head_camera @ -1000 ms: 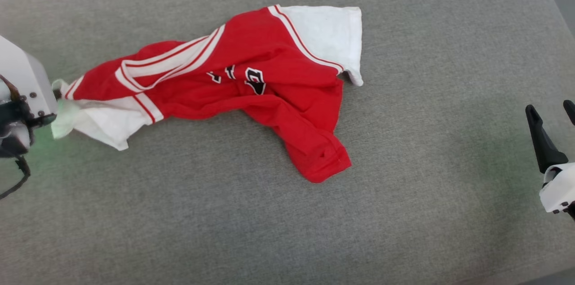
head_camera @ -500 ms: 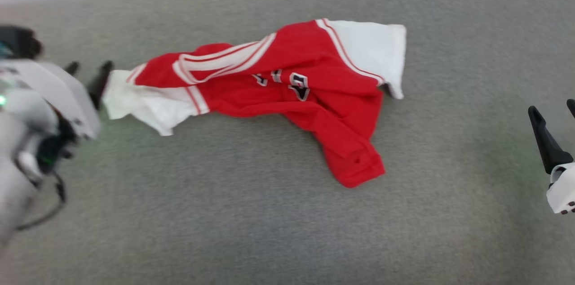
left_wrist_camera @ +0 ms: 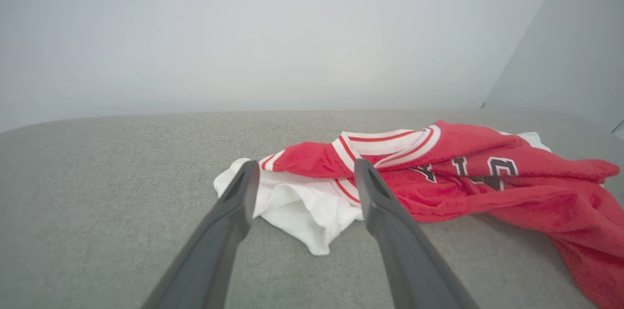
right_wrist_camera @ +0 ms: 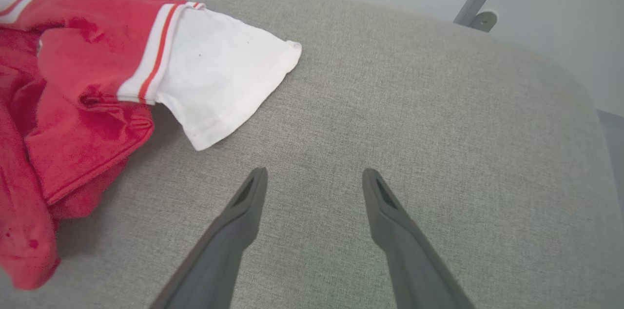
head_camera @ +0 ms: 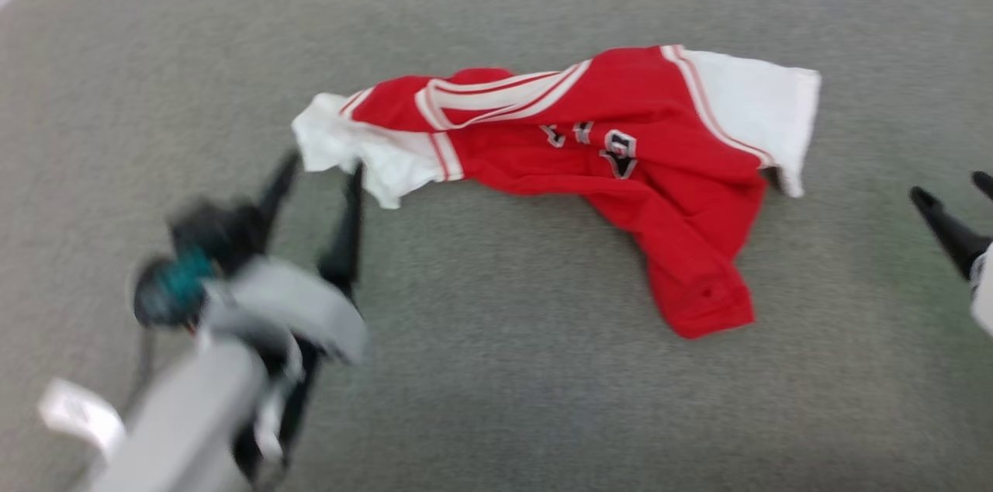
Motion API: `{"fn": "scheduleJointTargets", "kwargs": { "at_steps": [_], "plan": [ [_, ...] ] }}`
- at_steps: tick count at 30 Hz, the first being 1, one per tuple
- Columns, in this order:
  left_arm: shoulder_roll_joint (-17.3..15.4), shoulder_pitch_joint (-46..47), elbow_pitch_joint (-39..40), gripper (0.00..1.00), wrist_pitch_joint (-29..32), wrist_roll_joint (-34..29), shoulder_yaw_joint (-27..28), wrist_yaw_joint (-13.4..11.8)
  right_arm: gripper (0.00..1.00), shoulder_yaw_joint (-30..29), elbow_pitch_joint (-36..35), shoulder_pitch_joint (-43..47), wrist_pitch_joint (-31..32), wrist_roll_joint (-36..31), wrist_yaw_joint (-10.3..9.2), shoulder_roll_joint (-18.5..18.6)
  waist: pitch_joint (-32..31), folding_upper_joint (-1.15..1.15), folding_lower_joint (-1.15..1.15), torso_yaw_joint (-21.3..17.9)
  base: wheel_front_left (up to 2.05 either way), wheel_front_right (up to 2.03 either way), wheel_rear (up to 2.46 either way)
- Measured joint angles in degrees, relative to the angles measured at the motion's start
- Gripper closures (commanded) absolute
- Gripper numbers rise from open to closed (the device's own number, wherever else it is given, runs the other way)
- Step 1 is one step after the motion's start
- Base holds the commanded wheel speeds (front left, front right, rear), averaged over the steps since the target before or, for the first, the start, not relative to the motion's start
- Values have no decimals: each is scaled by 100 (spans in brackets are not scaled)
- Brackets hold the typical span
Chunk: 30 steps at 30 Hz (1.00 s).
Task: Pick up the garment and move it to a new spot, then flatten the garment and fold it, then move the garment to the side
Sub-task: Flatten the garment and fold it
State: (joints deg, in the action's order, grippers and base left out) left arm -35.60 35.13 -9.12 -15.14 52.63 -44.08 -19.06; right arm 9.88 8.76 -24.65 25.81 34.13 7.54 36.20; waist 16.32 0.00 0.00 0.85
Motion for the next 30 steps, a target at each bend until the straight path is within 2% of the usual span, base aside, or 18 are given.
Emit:
{"fn": "scheduleJointTargets", "kwargs": {
  "at_steps": [3,5,8,11,17,27,28,30],
  "plan": [
    [343,-771,435,0,2,-967,560,-181,0,147,121,-333,615,407,-1,232,60,0,0,183,0,0,0],
    [488,-1045,648,0,1,-1636,856,-211,0,176,288,-640,1037,639,0,337,122,0,0,289,0,0,0],
    [895,-1444,976,0,1,-2277,1238,-100,0,193,649,-1092,1672,904,-1,480,237,0,0,438,0,0,0],
    [1150,-1653,1147,0,1,-2862,1514,73,0,215,1095,-1625,2261,990,-1,490,378,0,0,579,0,0,0],
    [1658,-1805,1311,0,1,-3627,1896,434,0,324,1796,-2530,3023,971,-1,220,709,0,0,819,0,0,0],
    [2354,-1819,1508,0,1,-4312,2369,978,0,568,2507,-3244,3184,402,-1,4,1187,0,0,1131,0,0,0],
    [2451,-1819,1505,0,1,-4372,2462,1081,41,620,2552,-3297,3142,321,-1,7,1241,0,0,1178,0,0,0],
    [2518,-1824,1499,0,1,-4412,2564,1167,100,666,2587,-3335,3066,309,-1,16,1275,0,0,1207,0,0,0]
  ]
}}
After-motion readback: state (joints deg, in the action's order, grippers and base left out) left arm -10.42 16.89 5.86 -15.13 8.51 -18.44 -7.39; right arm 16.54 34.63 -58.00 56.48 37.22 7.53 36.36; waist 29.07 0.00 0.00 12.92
